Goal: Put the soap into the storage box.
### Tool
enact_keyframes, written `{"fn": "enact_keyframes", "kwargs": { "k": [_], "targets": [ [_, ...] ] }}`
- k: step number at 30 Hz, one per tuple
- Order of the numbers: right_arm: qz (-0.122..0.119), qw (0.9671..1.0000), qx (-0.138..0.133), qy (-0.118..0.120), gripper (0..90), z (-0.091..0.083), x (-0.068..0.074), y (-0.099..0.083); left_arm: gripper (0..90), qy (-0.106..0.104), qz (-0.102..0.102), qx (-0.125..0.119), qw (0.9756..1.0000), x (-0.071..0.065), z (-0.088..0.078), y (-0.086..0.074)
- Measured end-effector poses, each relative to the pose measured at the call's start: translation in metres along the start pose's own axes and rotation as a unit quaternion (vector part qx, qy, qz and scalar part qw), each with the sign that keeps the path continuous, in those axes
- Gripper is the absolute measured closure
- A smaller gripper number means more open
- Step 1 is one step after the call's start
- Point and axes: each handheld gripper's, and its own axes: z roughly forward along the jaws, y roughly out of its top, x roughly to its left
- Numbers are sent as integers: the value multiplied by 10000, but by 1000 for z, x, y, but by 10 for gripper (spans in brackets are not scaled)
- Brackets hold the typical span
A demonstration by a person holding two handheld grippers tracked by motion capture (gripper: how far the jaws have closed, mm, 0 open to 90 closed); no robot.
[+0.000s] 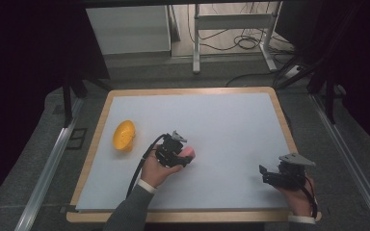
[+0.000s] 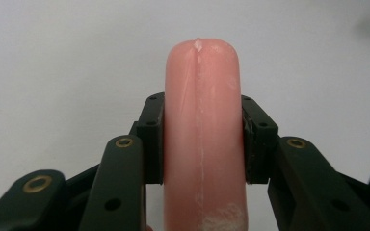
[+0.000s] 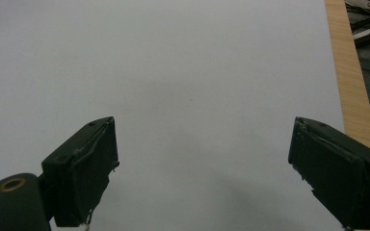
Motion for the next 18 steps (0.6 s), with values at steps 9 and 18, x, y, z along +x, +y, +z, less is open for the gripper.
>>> {"fn": "enact_keyframes", "kwargs": {
  "k": [9, 18],
  "targets": [
    [-4, 10000, 11, 11, 98, 1, 0, 0, 602, 88, -69, -73, 9999, 9, -9, -3],
    [-19, 10000, 52, 9, 97, 3, 1, -1, 603, 102, -88, -34, 9999, 18, -15, -7]
  ]
}}
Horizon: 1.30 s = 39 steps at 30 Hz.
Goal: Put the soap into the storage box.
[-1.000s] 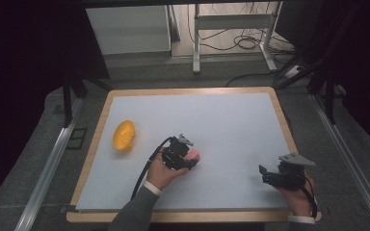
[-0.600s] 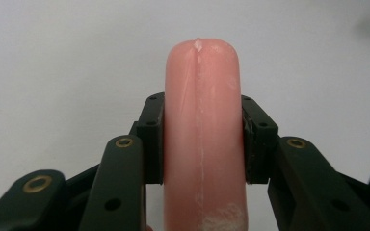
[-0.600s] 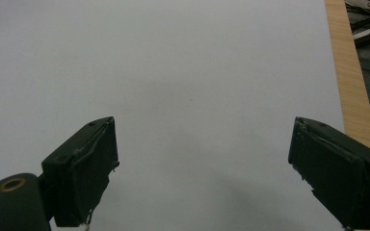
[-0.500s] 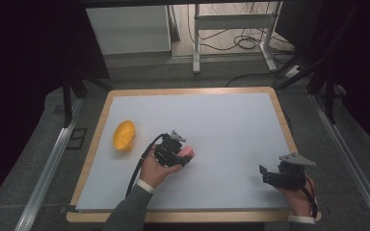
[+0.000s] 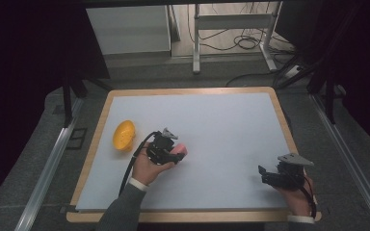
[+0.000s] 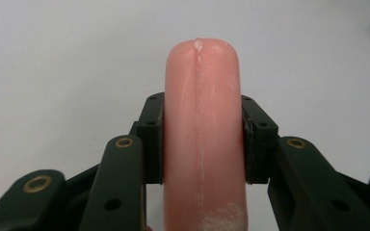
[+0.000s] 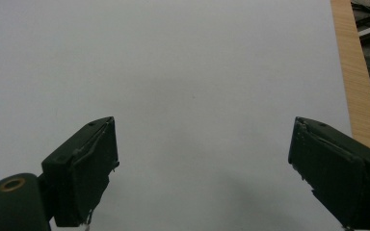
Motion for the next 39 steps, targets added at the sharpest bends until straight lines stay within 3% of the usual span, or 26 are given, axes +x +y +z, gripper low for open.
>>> {"fn": "enact_keyframes", "kwargs": {
  "k": [20, 39],
  "targets": [
    [-28, 10000, 5, 5, 98, 1, 0, 0, 602, 229, -206, -32, 9995, 27, -17, -13],
    [-53, 10000, 18, 11, 98, 2, 0, -1, 602, 312, -392, -98, 9987, 48, -32, -20]
  ]
}}
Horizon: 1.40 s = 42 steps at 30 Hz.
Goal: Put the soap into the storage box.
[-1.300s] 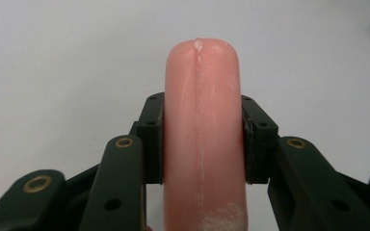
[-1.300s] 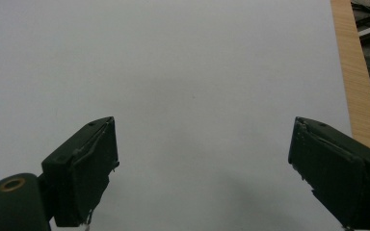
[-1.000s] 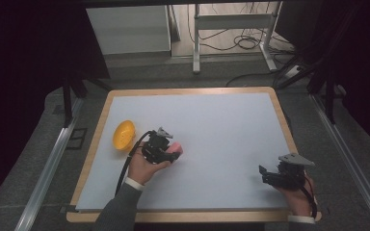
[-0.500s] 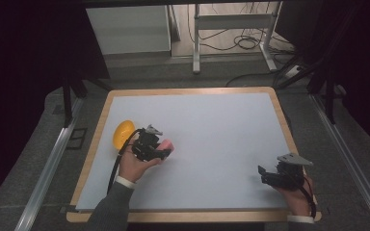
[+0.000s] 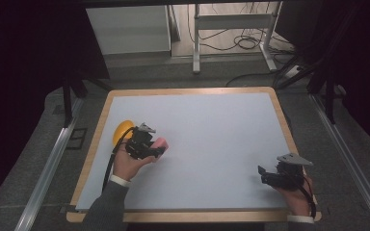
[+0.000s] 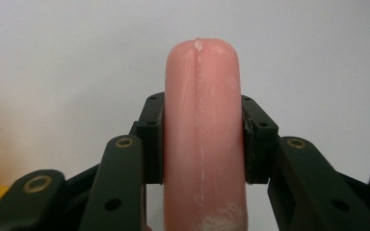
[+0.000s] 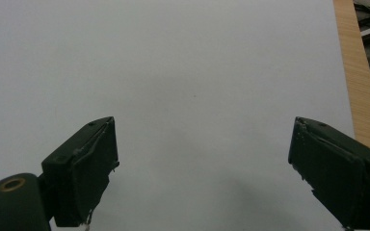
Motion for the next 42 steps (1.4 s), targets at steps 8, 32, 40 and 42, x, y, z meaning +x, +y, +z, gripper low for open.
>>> {"fn": "enact_keyframes", "kwargs": {
  "k": [8, 32, 40, 42],
  "targets": [
    [3, 10000, 19, -10, 98, 0, 0, 0, 603, 99, -129, -70, 9998, 12, -8, -2],
    [6, 10000, 61, -11, 98, 3, 0, -1, 603, 387, -446, -152, 9981, 45, -26, -6],
    [-3, 10000, 85, -5, 98, 4, 1, -2, 603, 449, -540, -174, 9974, 55, -31, -7],
    [-2, 10000, 87, -3, 98, 4, 1, -2, 602, 463, -563, -180, 9972, 58, -31, -8]
  ]
}}
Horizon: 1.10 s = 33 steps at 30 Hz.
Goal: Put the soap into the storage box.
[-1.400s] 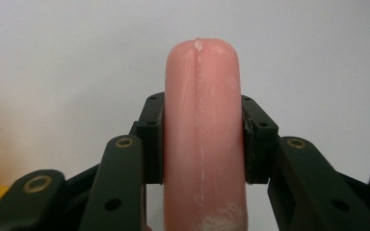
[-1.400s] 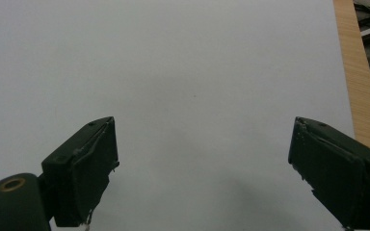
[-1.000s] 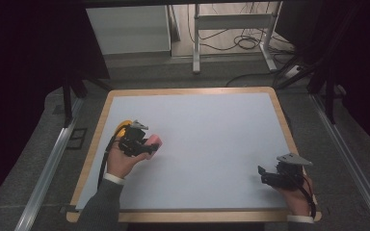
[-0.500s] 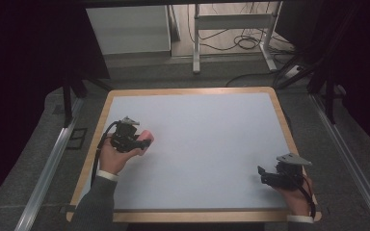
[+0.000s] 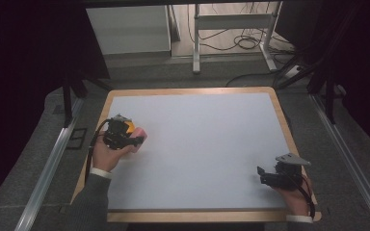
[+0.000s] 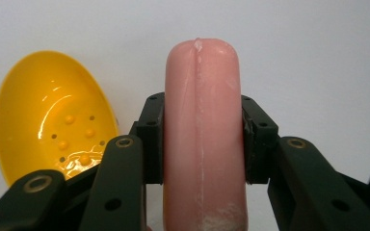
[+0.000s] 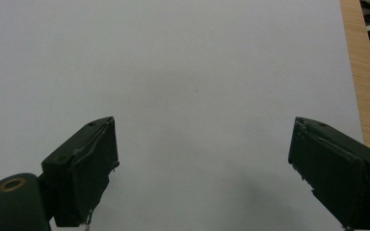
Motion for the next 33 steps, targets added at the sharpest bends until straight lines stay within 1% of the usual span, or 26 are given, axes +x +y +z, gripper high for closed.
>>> {"fn": "enact_keyframes", "kwargs": {
  "k": [8, 14, 23, 27, 30, 33],
  "targets": [
    [-8, 10000, 3, 2, 98, 0, 0, 0, 602, 92, -67, -1, 9999, 9, -3, 2],
    [-9, 10000, 24, 7, 98, 1, 0, -1, 603, 180, -150, -62, 9997, 18, -7, 3],
    [-10, 10000, 42, 3, 98, 3, 1, -1, 602, 302, -325, -112, 9990, 37, -11, 4],
    [-12, 10000, 58, 10, 98, 3, 1, -2, 602, 385, -437, -101, 9983, 45, -9, 4],
    [-10, 10000, 53, 10, 98, 3, 1, -1, 602, 427, -483, -68, 9979, 50, -7, 3],
    [-4, 10000, 32, -3, 98, 2, 1, -1, 602, 424, -513, -62, 9978, 53, -5, 3]
  ]
}}
